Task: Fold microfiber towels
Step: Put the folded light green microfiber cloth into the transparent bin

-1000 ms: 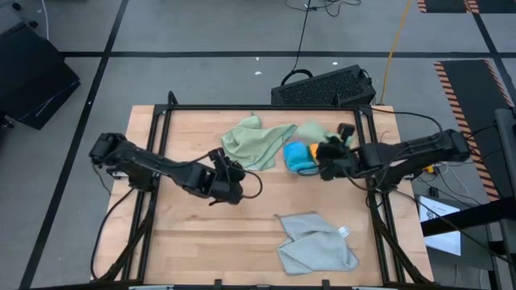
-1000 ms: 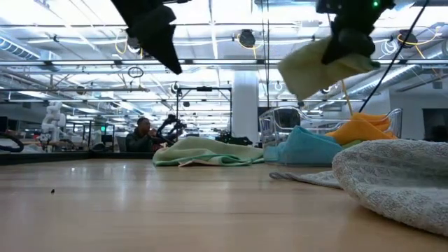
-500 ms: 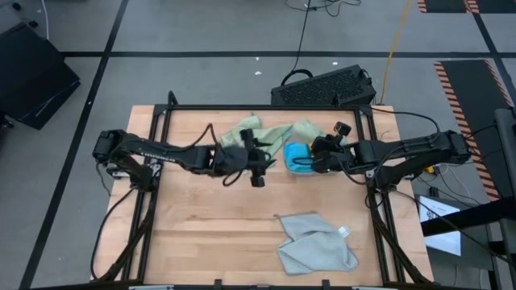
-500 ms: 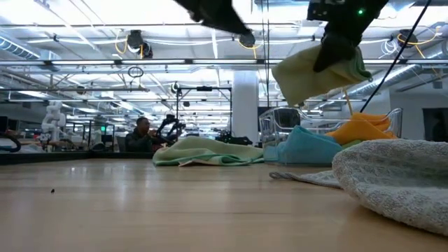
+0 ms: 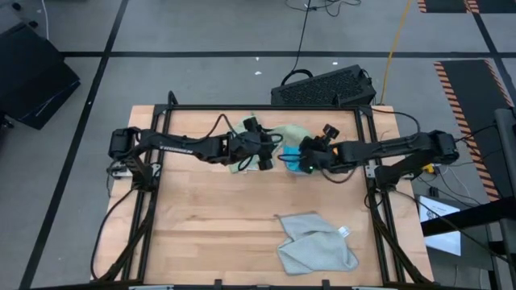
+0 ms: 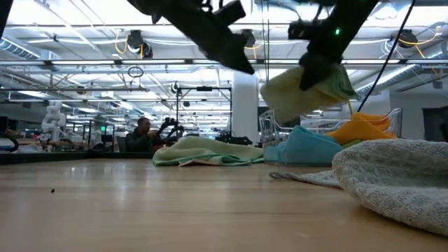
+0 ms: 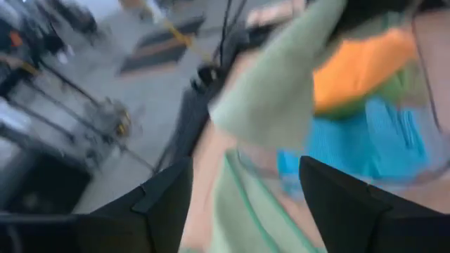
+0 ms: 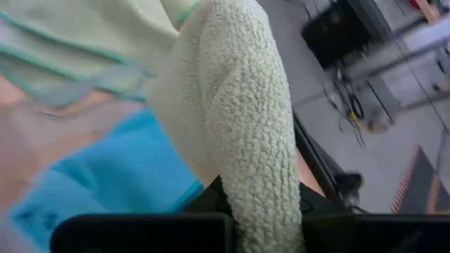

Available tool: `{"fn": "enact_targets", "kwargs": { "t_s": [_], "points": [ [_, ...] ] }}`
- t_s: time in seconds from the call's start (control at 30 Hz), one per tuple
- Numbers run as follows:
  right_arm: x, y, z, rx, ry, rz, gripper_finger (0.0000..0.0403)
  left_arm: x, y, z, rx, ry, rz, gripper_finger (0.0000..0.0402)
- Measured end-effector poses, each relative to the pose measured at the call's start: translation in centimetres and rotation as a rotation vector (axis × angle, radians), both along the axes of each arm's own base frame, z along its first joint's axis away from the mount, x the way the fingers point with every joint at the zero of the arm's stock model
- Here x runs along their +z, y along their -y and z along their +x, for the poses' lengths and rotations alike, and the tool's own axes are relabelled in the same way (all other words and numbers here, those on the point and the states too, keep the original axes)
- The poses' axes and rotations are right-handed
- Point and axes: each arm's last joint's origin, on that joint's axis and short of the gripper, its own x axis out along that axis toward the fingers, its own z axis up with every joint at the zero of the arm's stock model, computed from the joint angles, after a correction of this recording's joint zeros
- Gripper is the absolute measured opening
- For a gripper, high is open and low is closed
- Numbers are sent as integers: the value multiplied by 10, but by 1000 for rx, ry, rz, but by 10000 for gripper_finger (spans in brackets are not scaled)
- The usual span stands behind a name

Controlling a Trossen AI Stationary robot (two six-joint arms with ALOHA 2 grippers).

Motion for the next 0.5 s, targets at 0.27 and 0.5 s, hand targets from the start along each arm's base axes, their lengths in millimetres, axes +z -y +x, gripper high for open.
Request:
{"fn": "enact_targets", "kwargs": {
  "t_s": [0.27,0.5],
  "points": [
    [-27,17,14,-135,-53,-50,22,-14,-5,-11,98,-86,-178,223],
    [-46,19,25,-163,-54,-18,22,-16,1,-12,134,-49,-273,208]
  ]
}}
